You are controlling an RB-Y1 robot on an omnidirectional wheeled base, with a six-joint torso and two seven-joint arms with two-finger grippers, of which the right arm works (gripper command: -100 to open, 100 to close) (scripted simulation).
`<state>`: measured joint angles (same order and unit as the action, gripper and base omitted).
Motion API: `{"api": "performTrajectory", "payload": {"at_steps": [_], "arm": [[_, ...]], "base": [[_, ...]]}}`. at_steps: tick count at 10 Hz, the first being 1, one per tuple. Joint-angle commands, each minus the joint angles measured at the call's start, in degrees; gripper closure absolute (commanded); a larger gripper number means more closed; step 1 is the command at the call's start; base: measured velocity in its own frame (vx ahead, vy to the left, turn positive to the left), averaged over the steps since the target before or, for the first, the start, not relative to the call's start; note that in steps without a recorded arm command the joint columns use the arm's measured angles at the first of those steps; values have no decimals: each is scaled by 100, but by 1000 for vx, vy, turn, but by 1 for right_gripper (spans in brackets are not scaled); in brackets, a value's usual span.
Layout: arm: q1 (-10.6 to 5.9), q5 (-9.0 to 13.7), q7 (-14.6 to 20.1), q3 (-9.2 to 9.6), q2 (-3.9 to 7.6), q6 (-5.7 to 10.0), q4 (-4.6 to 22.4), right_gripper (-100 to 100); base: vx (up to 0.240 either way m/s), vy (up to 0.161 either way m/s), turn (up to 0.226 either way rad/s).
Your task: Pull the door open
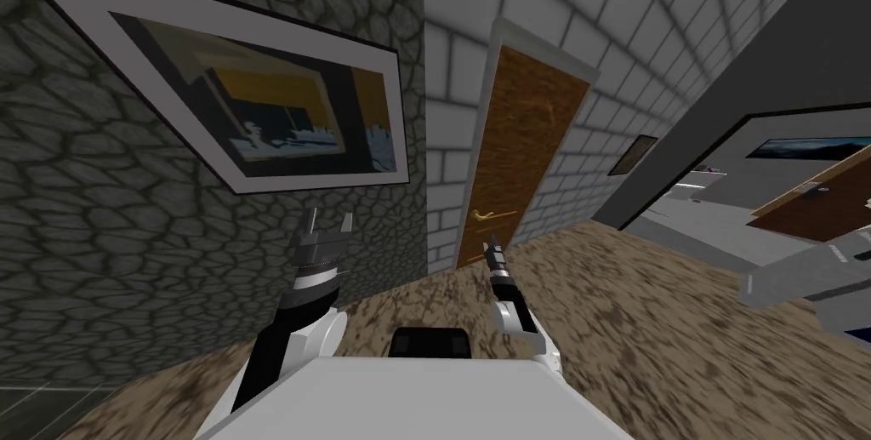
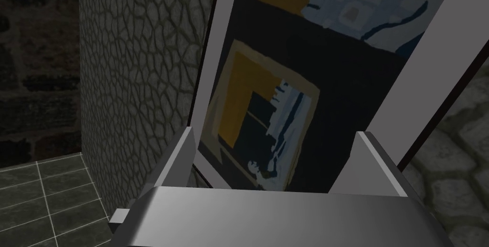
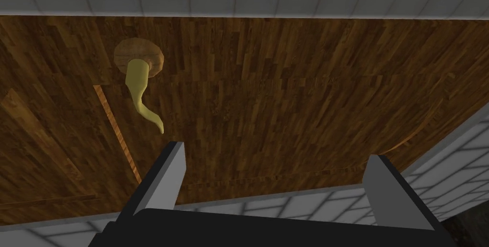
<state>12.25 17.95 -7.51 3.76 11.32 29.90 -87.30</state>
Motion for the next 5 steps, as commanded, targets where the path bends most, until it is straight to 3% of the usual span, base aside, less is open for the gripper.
{"api": "performTrajectory", "payload": {"at_steps": [1, 5], "arm": [[-94, 73, 18, 35, 84, 67, 264, -100], [-359, 238, 29, 115, 241, 188, 892, -100]], "base": [[29, -122, 173], [25, -134, 194]]}}
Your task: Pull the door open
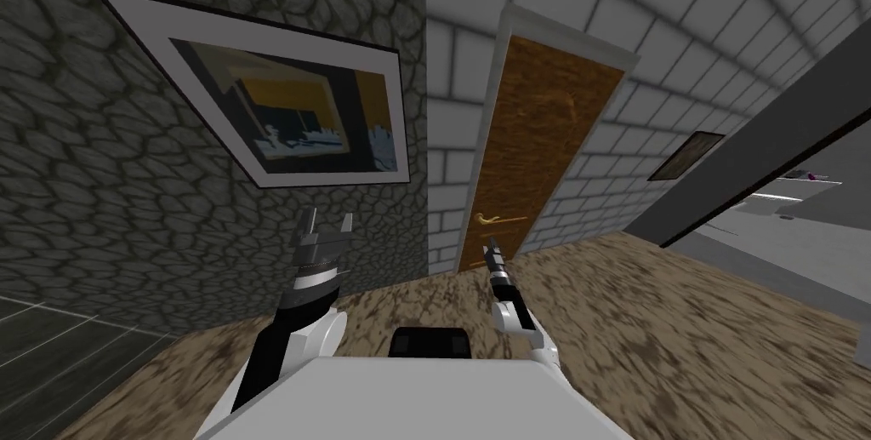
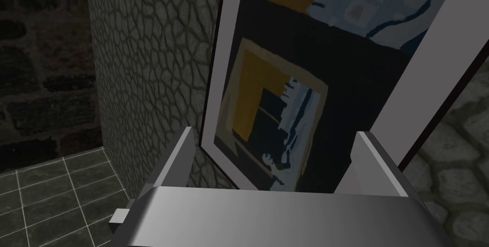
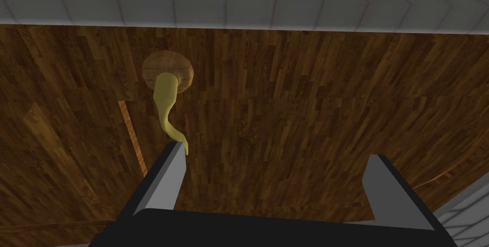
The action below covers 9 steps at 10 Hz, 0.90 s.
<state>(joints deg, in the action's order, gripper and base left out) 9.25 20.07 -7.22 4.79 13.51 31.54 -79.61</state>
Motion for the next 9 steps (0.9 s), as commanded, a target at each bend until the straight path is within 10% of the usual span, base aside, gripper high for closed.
{"api": "performTrajectory", "payload": {"at_steps": [1, 9], "arm": [[-126, 68, 3, 32, 61, 54, 278, -100], [-611, 369, 24, 179, 340, 274, 1423, -100]], "base": [[7, -140, 195], [12, -137, 173]]}}
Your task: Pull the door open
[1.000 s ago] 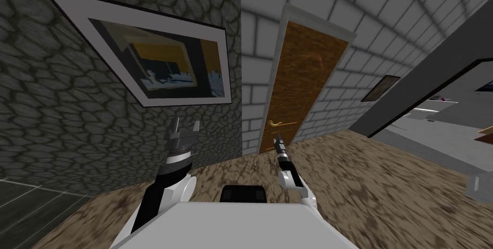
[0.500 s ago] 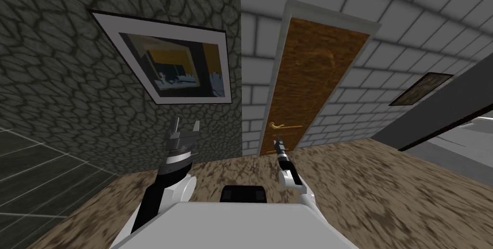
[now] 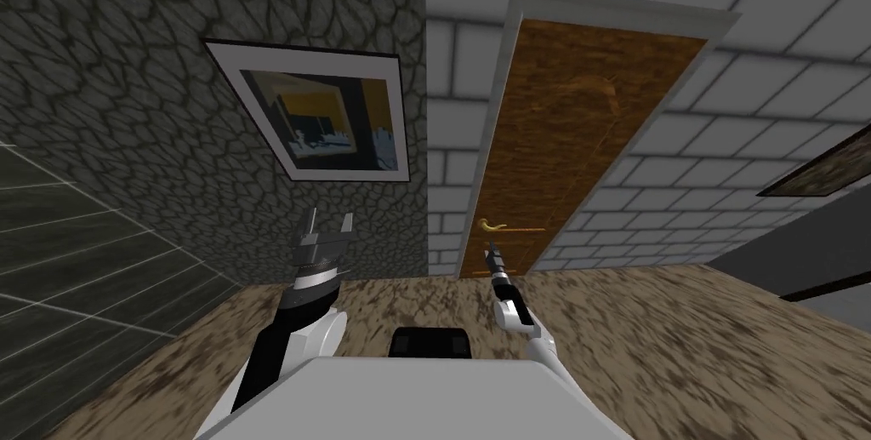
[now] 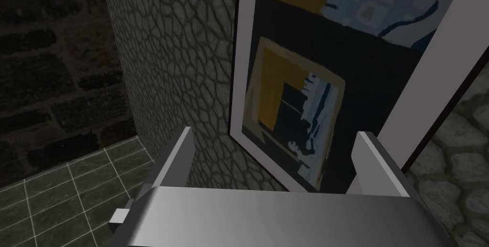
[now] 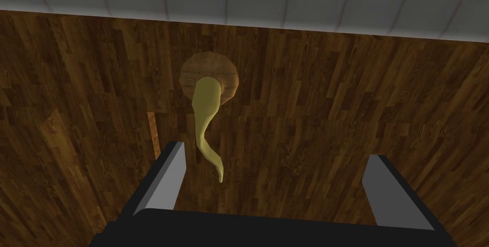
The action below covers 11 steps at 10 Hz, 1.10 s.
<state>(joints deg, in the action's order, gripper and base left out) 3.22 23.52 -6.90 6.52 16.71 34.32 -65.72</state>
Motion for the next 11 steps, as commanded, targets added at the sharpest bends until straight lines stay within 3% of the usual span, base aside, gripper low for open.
{"api": "performTrajectory", "payload": {"at_steps": [1, 11], "arm": [[-63, 59, -6, 23, 50, 22, 166, -100], [-546, 360, 15, 170, 319, 242, 1307, -100]], "base": [[-2, -137, 172], [-17, -131, 142]]}}
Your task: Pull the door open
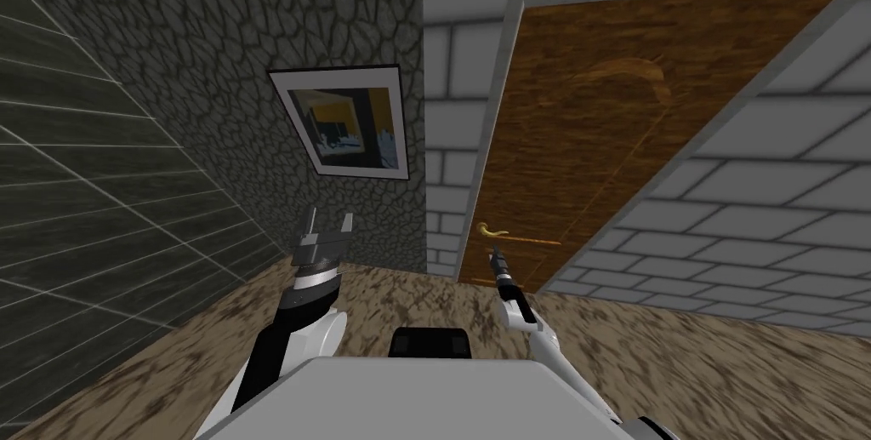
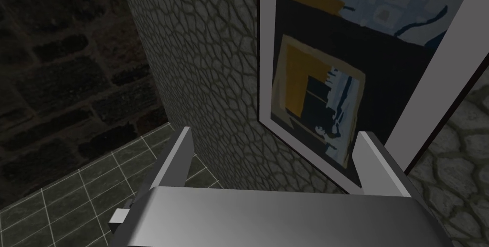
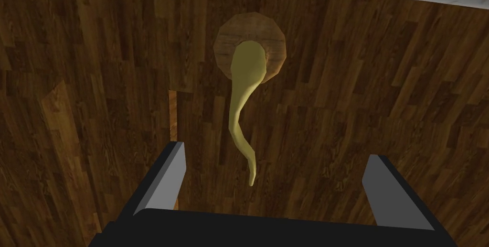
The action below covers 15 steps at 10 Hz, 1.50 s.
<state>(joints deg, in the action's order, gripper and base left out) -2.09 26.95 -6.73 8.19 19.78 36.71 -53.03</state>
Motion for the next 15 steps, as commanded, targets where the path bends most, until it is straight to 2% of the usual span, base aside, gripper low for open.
{"api": "performTrajectory", "payload": {"at_steps": [1, 4, 5, 12, 13, 14, 15], "arm": [[-69, 49, -1, 20, 42, 26, 164, -100], [-186, 123, 4, 55, 106, 80, 441, -100], [-153, 105, -4, 43, 85, 58, 358, -100], [132, 282, 548, -260, 615, 474, 800, -100], [148, 264, 442, -237, 525, 425, 703, -100], [148, 264, 442, -237, 525, 425, 703, 100], [148, 264, 442, -237, 525, 425, 703, 100]], "base": [[-41, -125, 124], [-27, -117, 115], [-9, -57, 34], [196, -2, 168], [114, -12, 46], [-19, 0, -39], [-40, 2, -12]]}}
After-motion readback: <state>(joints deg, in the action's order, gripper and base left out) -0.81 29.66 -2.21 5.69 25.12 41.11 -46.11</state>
